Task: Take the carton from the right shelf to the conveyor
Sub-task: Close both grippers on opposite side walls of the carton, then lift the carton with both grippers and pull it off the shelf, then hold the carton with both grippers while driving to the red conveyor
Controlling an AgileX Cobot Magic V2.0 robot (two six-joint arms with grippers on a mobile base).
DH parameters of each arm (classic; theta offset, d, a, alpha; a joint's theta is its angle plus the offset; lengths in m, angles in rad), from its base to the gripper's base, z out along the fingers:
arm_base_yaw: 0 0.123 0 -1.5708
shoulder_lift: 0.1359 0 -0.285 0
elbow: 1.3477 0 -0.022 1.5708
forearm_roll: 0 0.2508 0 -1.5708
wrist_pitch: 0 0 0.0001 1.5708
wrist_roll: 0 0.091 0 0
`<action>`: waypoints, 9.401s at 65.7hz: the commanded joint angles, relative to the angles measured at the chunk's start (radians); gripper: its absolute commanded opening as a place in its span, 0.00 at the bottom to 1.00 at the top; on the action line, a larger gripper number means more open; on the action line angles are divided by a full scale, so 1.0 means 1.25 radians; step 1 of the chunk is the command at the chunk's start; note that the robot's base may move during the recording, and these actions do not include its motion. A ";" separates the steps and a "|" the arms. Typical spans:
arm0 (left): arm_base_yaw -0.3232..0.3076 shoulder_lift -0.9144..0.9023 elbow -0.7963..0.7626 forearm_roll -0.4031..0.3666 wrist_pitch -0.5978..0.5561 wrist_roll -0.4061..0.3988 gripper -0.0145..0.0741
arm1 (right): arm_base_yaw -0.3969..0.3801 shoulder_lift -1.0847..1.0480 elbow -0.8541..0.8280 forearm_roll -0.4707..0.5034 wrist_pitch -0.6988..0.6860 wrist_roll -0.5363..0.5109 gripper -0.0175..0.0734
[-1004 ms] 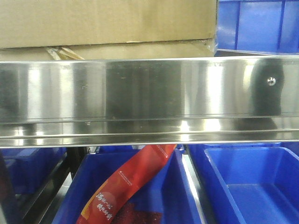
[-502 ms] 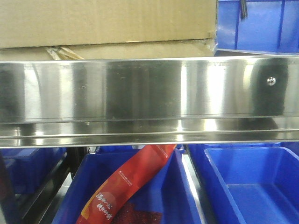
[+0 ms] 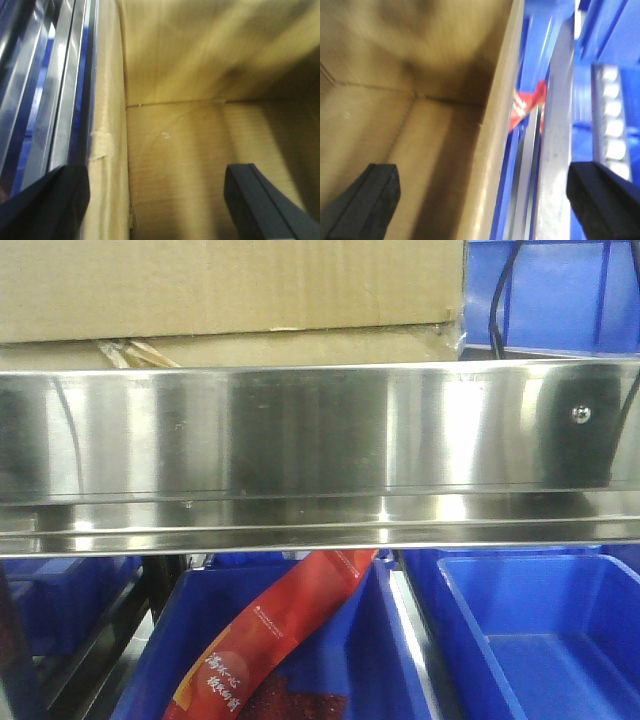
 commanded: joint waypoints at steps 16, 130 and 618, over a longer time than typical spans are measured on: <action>0.007 0.049 -0.007 -0.004 0.036 -0.003 0.68 | -0.002 0.031 -0.006 -0.001 0.009 0.002 0.81; 0.049 0.053 -0.012 0.056 0.083 -0.003 0.65 | -0.002 0.046 -0.006 0.002 0.017 0.002 0.13; -0.182 -0.263 0.191 -0.016 -0.180 -0.029 0.16 | 0.114 -0.412 0.346 0.002 0.017 0.002 0.12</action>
